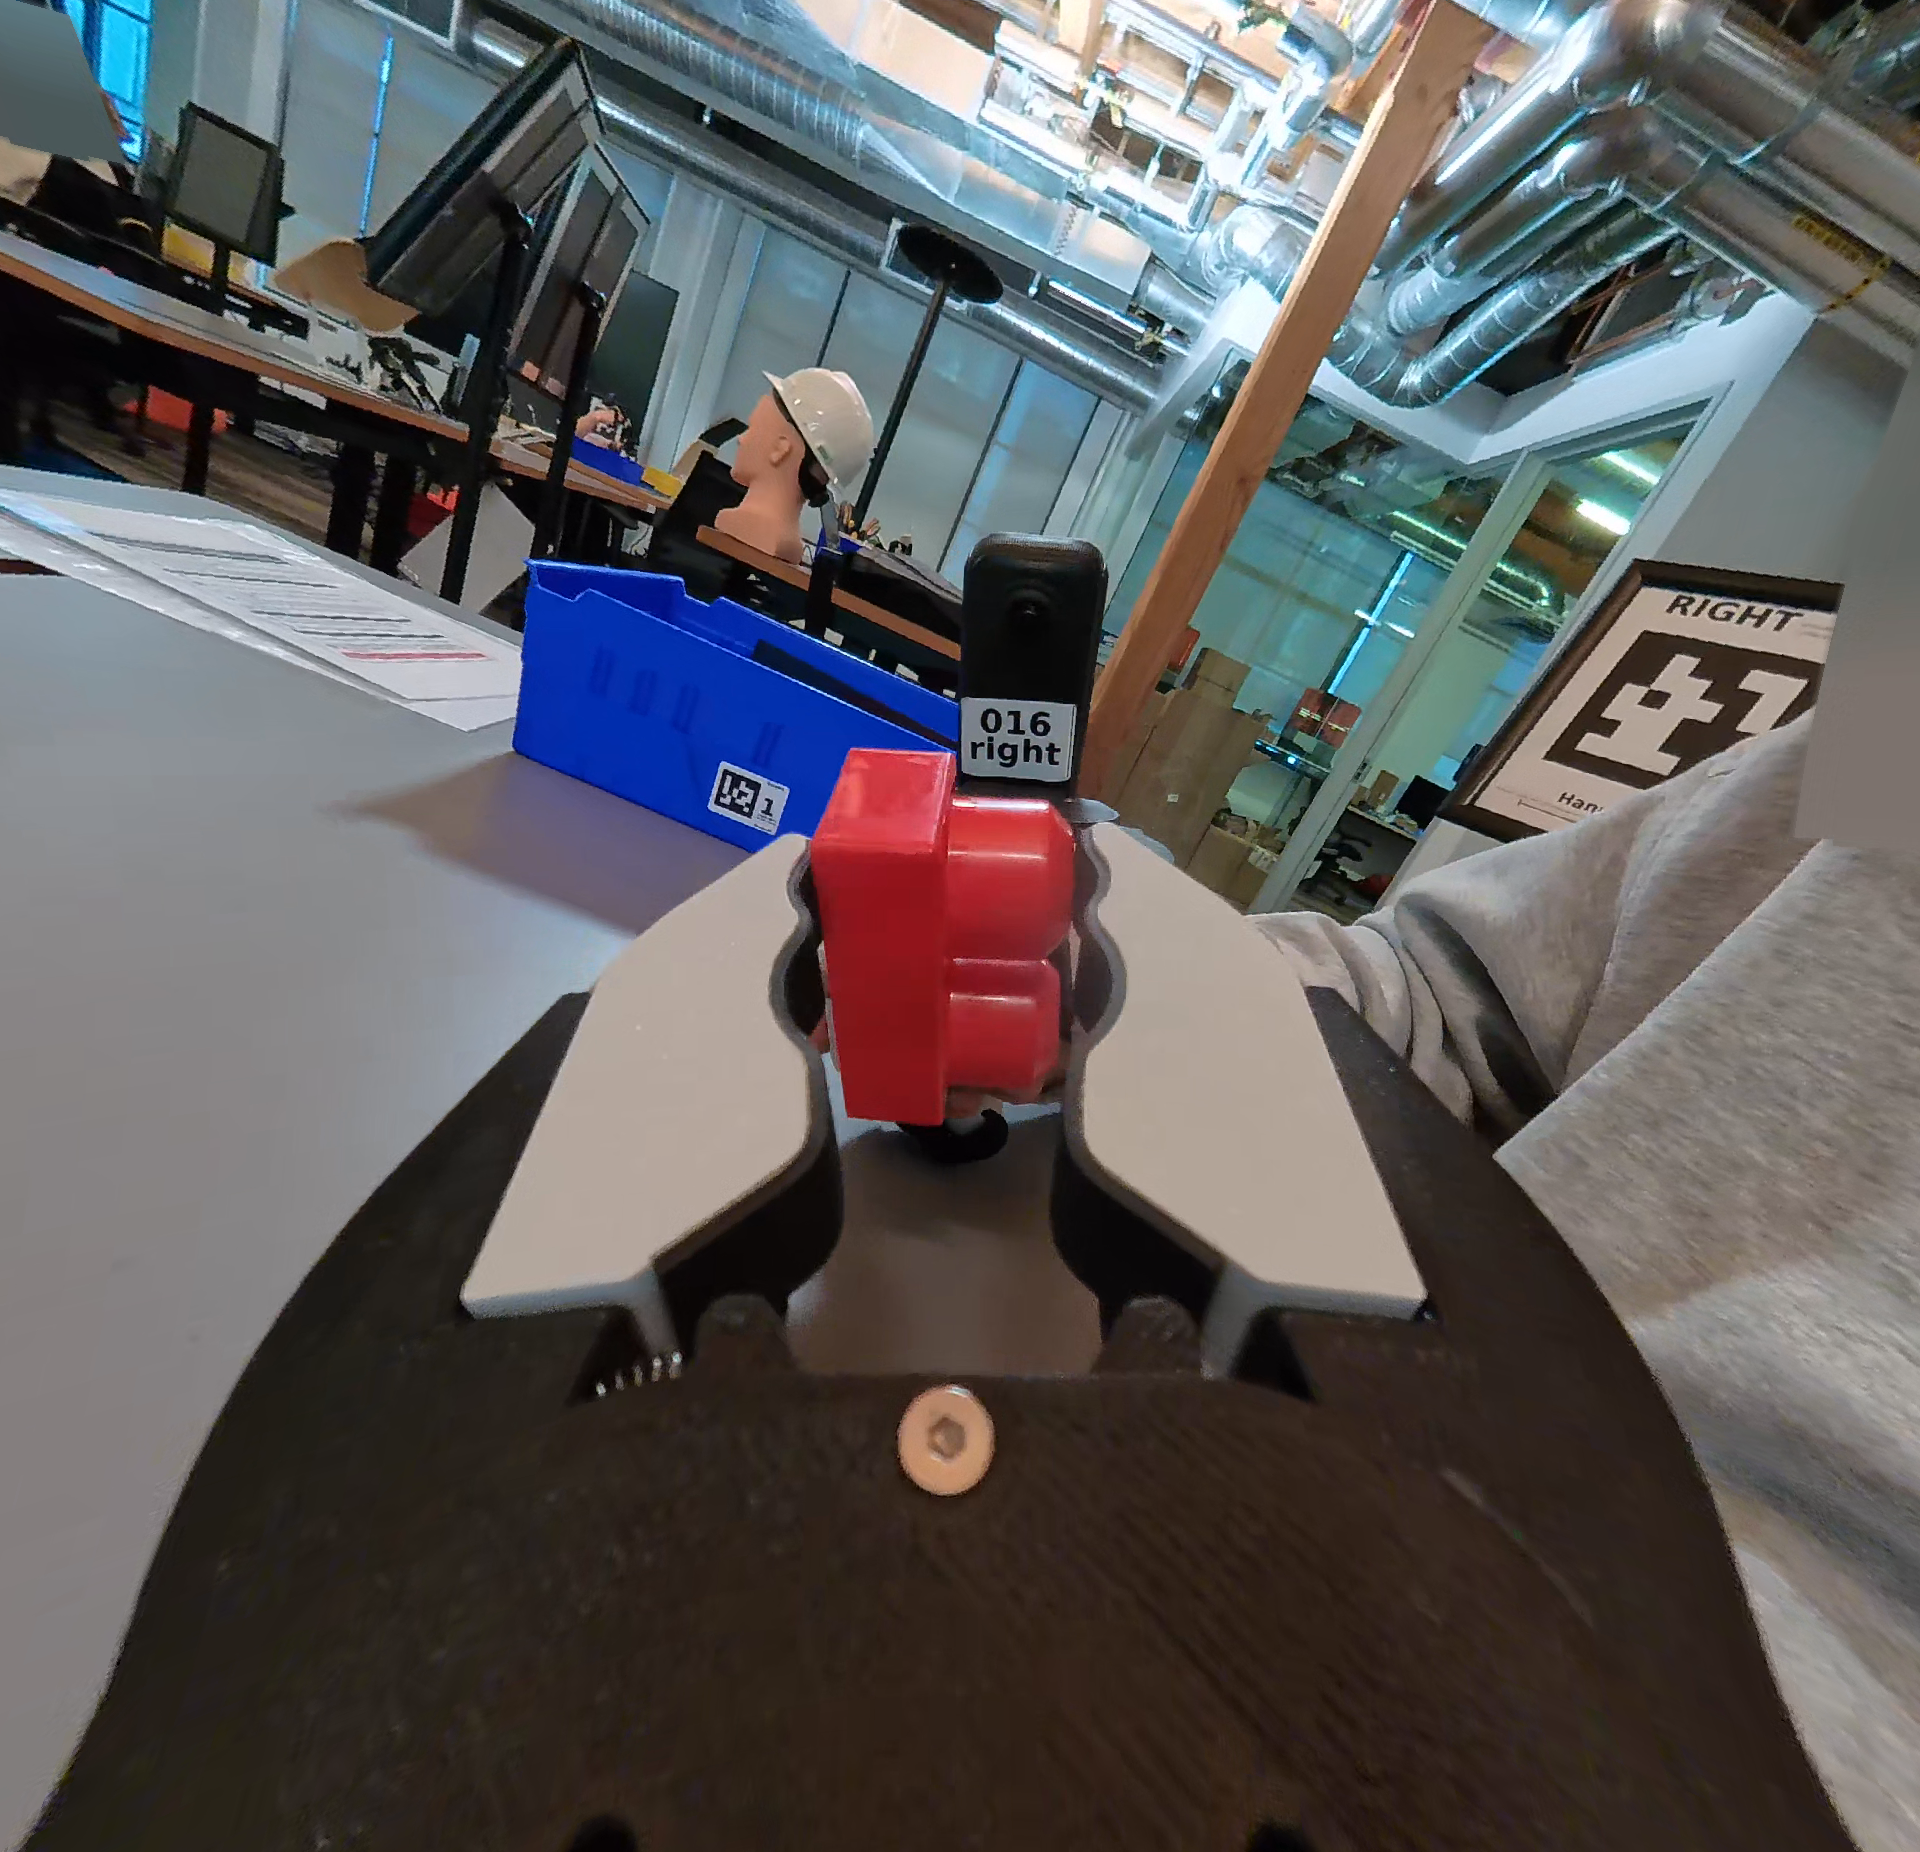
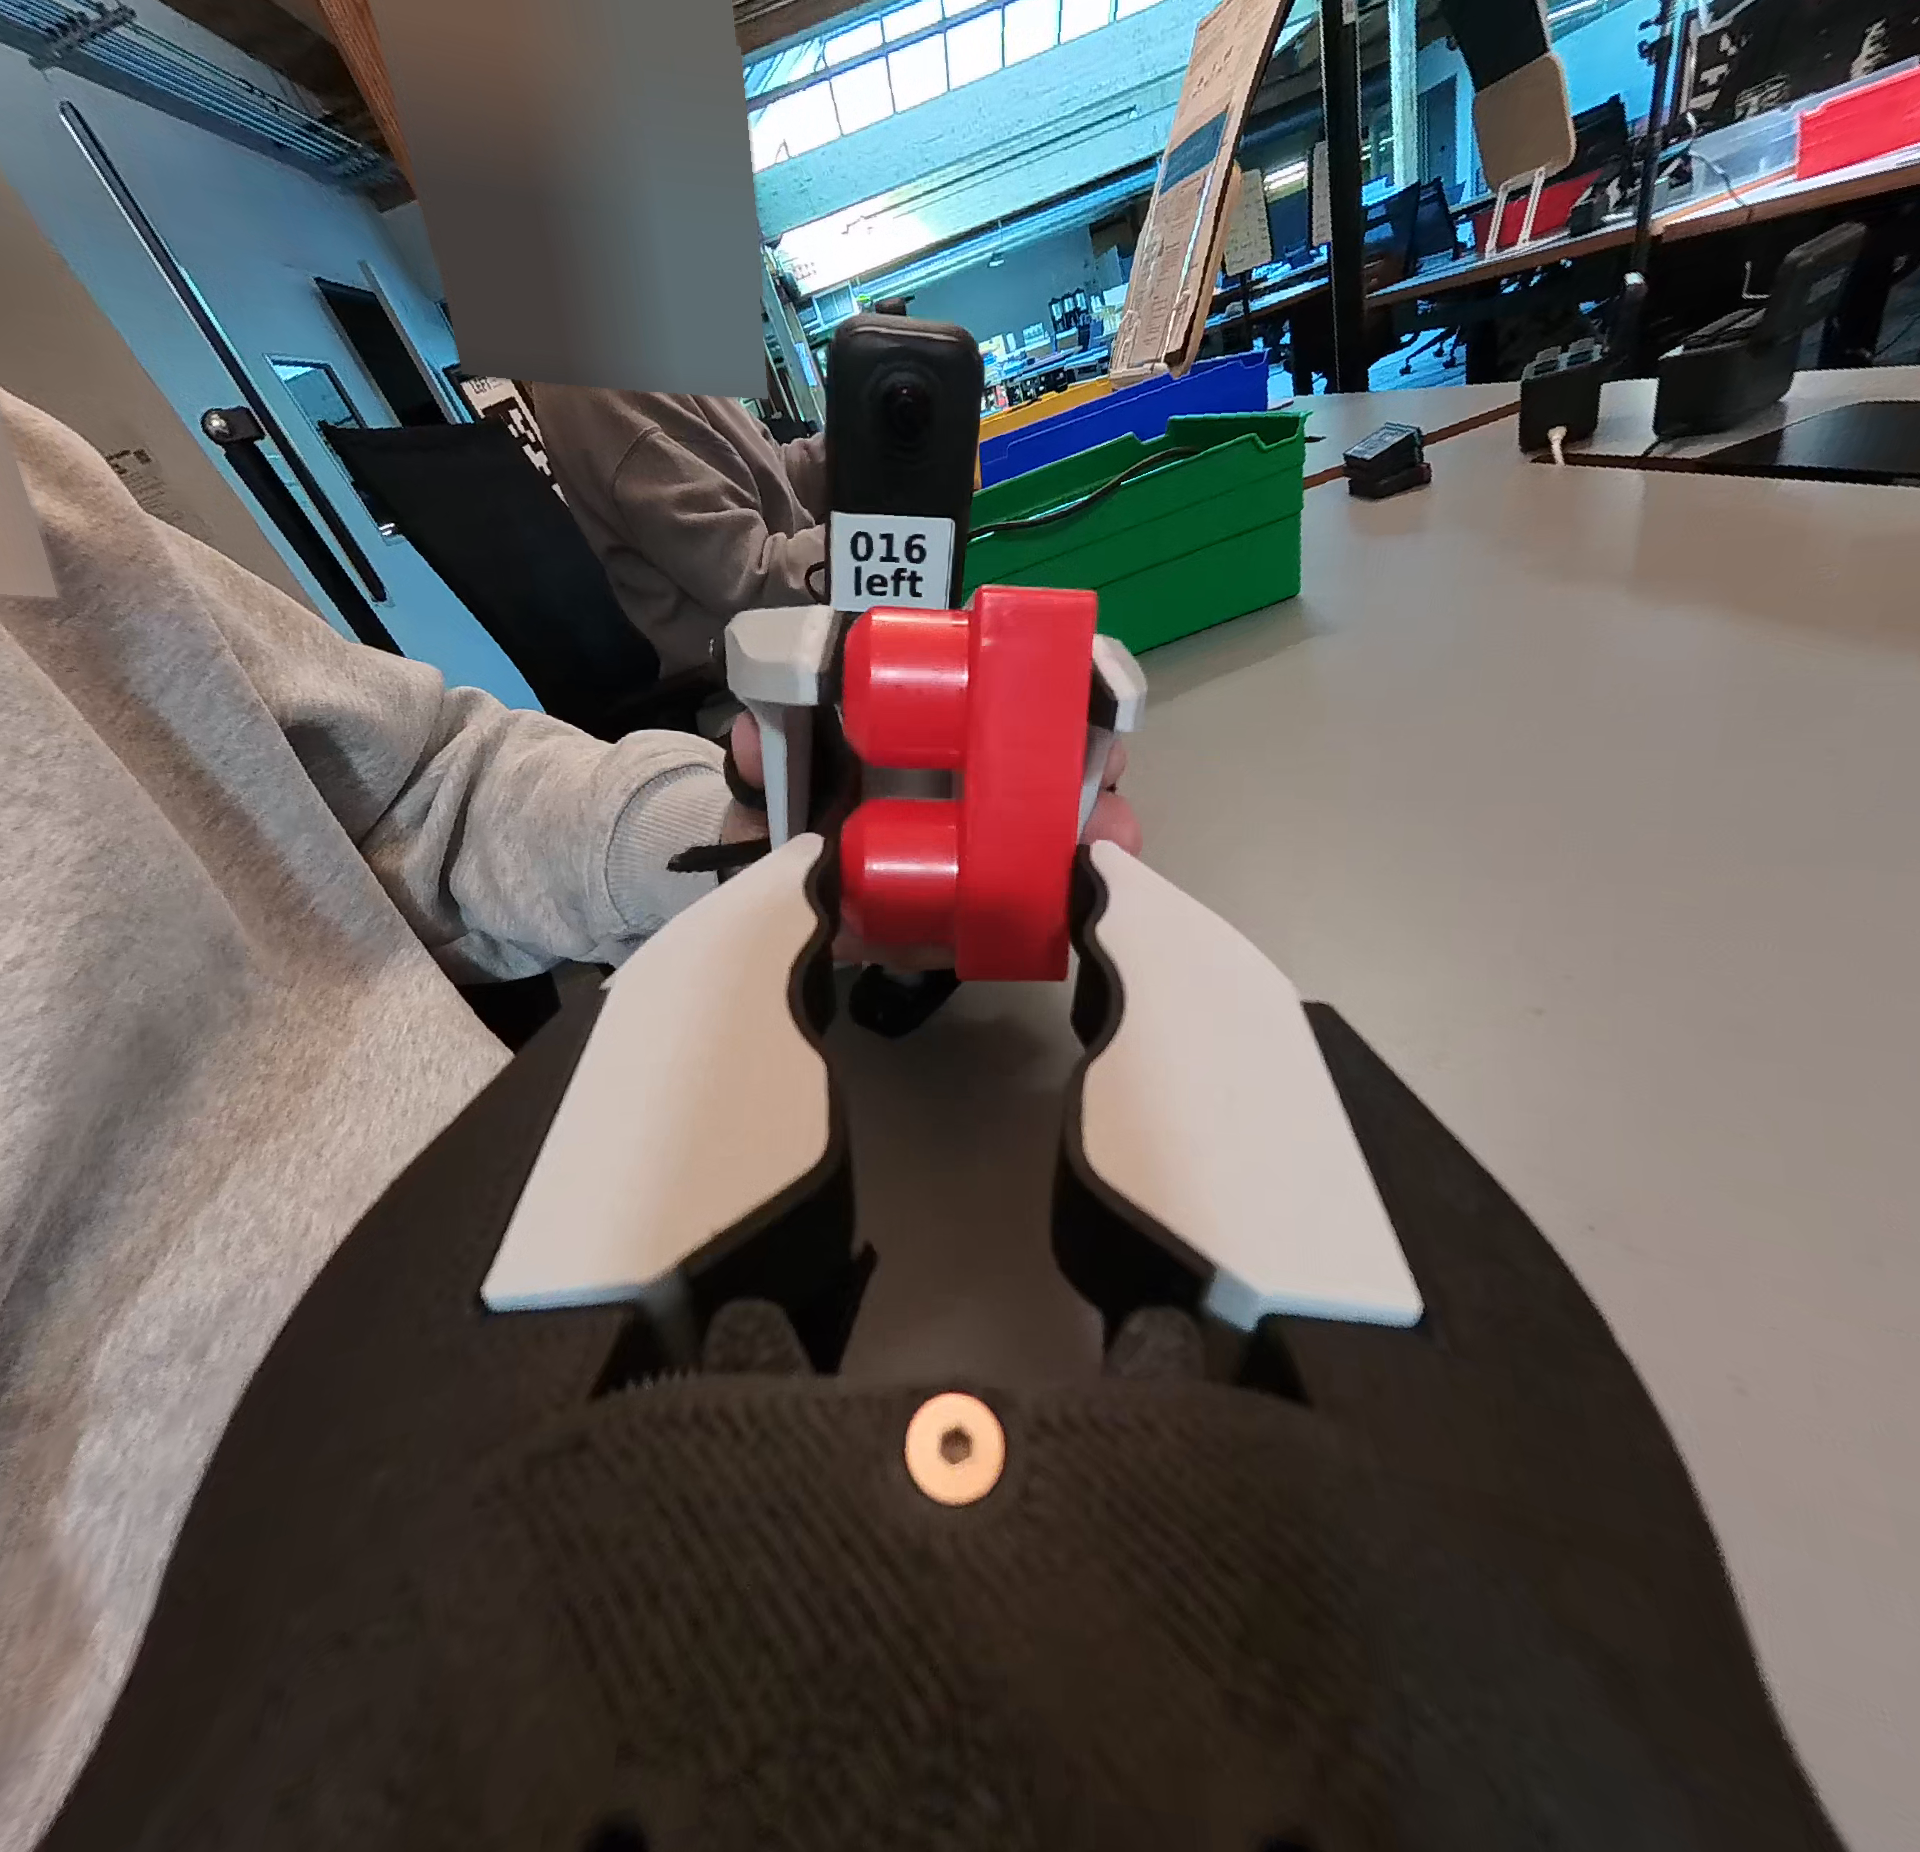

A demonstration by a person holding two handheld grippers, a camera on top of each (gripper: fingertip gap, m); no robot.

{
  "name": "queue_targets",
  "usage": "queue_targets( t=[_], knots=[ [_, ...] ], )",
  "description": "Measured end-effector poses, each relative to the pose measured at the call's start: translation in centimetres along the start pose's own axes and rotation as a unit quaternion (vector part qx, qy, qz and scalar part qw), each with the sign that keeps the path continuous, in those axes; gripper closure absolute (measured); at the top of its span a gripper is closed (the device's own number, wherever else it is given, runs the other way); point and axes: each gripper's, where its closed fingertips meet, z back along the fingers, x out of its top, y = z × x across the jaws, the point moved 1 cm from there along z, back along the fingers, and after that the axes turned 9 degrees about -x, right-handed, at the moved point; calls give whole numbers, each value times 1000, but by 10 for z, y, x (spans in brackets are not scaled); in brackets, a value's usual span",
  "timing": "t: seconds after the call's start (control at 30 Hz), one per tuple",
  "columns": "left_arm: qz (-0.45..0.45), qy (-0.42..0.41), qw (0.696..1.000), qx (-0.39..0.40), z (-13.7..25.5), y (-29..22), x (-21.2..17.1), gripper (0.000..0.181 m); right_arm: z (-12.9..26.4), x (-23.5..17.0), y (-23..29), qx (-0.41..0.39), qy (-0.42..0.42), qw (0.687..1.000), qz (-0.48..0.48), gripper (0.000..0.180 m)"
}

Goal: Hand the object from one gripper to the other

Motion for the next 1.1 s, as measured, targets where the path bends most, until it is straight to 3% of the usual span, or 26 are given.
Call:
queue_targets(
  t=[0.07,0.23,0.4,0.53,0.7,0.8,1.0,1.1],
  knots=[
    [3,-3,1000,2,1,1,0,135,0,1,-1,-2,-5,1000,0,136],
    [22,-24,999,6,6,6,6,135,4,9,-15,-42,-36,998,31,106],
    [78,-69,995,5,14,15,13,135,4,8,-20,-99,-25,982,160,98],
    [168,-145,975,7,23,26,21,135,1,8,-17,-150,-15,947,285,90],
    [341,-310,887,12,37,42,19,136,5,23,-9,-242,-23,860,448,109],
    [365,-308,879,2,24,33,8,136,-2,17,1,-249,-6,829,501,122],
    [368,-329,869,-20,17,17,14,135,-13,12,-2,-283,14,831,479,123],
    [374,-327,867,-26,14,14,10,136,-7,16,-6,-294,9,836,464,135]
  ],
)
